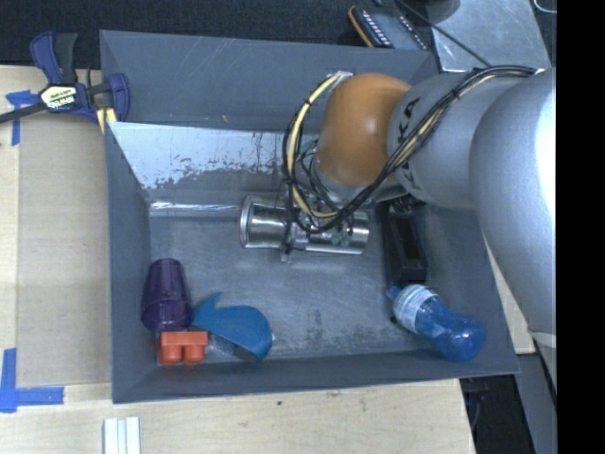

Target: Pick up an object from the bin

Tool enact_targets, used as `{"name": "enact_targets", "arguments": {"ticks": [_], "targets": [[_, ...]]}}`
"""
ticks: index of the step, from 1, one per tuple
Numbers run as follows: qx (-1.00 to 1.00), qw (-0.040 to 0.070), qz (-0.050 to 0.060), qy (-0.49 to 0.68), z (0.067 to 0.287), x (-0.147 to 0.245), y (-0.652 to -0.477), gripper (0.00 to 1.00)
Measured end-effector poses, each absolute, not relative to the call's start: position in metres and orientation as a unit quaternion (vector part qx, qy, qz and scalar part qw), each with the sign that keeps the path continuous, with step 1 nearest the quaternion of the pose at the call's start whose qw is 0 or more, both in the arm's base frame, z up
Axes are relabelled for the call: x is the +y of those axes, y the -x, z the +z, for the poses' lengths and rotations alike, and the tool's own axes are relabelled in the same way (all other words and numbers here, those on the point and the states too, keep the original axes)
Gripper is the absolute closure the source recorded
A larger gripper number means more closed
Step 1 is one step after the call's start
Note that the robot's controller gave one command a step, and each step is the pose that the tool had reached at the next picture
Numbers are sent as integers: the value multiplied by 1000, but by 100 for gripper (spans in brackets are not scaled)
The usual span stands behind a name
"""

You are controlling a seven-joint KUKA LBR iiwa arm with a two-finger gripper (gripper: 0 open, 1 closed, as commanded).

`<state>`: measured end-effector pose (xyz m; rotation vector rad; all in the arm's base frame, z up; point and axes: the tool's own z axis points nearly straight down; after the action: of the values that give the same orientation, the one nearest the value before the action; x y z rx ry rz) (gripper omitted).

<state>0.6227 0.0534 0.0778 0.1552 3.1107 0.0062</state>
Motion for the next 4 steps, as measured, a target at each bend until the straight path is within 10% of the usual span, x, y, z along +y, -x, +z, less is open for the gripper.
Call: {"name": "enact_targets", "arguments": {"ticks": [3, 4], "targets": [[999, 12, 5, -45, 77, 50, -627, 100], [999, 16, 3, -47, 152, 51, -626, 100]]}}
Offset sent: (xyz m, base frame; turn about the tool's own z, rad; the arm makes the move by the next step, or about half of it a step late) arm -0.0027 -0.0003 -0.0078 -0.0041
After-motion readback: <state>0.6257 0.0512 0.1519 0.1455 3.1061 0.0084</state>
